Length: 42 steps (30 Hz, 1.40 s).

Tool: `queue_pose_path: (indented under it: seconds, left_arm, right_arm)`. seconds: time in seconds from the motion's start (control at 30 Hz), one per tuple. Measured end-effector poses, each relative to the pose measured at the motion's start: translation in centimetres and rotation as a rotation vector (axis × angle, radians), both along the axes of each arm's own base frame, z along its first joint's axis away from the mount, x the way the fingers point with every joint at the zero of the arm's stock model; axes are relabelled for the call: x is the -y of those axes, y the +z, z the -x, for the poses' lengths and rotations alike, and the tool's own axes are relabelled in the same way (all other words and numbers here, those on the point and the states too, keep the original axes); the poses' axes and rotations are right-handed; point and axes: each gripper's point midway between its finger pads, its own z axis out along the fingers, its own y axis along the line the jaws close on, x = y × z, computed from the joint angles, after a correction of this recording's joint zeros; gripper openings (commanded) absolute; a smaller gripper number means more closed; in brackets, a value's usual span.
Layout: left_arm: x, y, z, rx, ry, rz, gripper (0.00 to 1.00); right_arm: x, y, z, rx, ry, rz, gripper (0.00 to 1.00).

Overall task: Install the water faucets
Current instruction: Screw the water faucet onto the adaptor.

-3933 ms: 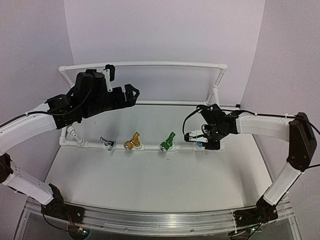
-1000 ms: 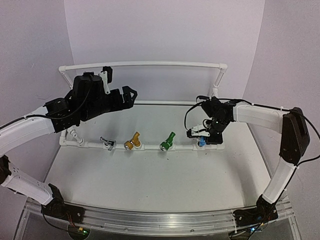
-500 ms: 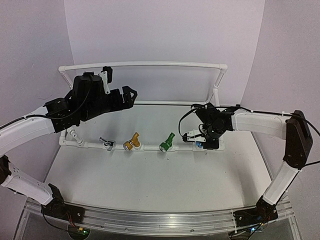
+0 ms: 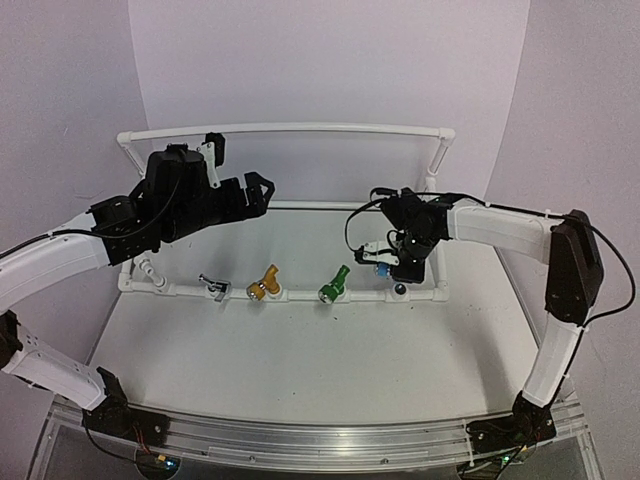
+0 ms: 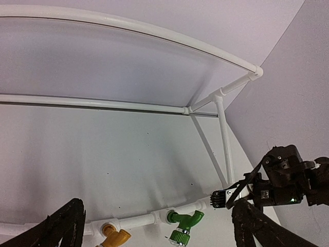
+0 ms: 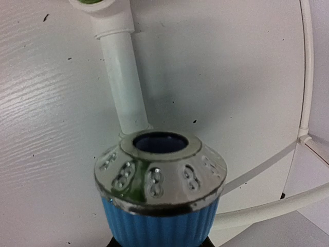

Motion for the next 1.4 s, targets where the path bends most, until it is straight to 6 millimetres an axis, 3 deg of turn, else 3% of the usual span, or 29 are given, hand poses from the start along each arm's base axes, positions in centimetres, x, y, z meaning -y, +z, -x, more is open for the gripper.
queue_pose_path:
  seconds: [0.27,0.5,0.63,1.0,1.23,1.4]
  left_arm:
    - [-0.1,0.0,0.1,0.001,0.001,0.001,0.99]
    - [-0.2,0.0,0.2,0.004,0.001,0.006,0.99]
    - [-0.2,-0.1,0.2,0.003,0.0,0.005,0.99]
    - [-0.2,-0.1,0.2,0.003,0.001,0.004,0.99]
    - [-0.3,-0.1,0.2,0.003,0.001,0.005,0.99]
    - [-0.3,0.1,0.3,0.006,0.001,0.009,0.99]
  right_arm:
    - [0.7,0.0,0.2,-0.028,-0.009,-0.026,0.0]
    - [1.9,-1.1,4.1,-0.116,0.045,-0.047,0.0]
    - [2.2,-0.9,5.1,-0.101,0.078,-0.066,0.0]
    - [0.9,0.6,3.3,0.022,0.146,-0.115,0.0]
    - [1.0,0.3,2.8,0.045,0.185,-0.081,0.0]
    - [1.6,-1.1,3.1,0.036,0.222,-0.046,0.0]
